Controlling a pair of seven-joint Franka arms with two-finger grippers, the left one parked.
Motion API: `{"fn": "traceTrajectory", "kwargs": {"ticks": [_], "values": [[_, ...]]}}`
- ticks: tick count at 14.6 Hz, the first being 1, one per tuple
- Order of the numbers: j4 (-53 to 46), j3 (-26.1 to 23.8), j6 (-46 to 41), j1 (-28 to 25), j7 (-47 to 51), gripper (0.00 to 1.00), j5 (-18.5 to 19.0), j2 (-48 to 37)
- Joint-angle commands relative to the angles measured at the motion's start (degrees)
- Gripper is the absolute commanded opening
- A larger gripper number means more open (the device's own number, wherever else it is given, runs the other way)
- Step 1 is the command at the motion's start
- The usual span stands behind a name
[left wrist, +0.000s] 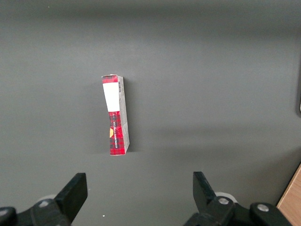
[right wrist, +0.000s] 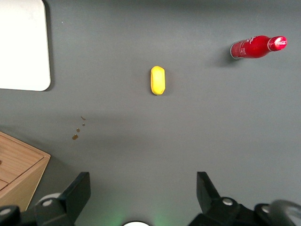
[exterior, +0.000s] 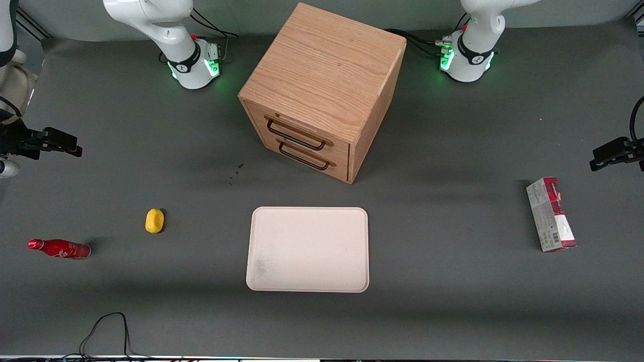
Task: Place coke bottle on tray
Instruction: 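Move the right gripper toward the red Coca-Cola bottle lying on the table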
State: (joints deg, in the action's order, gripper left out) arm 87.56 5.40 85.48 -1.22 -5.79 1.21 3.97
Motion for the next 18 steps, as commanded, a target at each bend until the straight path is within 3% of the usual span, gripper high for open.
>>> {"fn": "traceTrajectory", "kwargs": {"ticks": [1,14,18], "values": [[-1.08,-0.22,-0.75,-0.10,0.42,1.00,0.29,0.51],[-3.17,0.40,-0.22,0.78,-0.28,1.00,0.46,1.82],[-14.41,1.37,-0.49,7.27,-5.44,1.00,0.02,10.86]]}}
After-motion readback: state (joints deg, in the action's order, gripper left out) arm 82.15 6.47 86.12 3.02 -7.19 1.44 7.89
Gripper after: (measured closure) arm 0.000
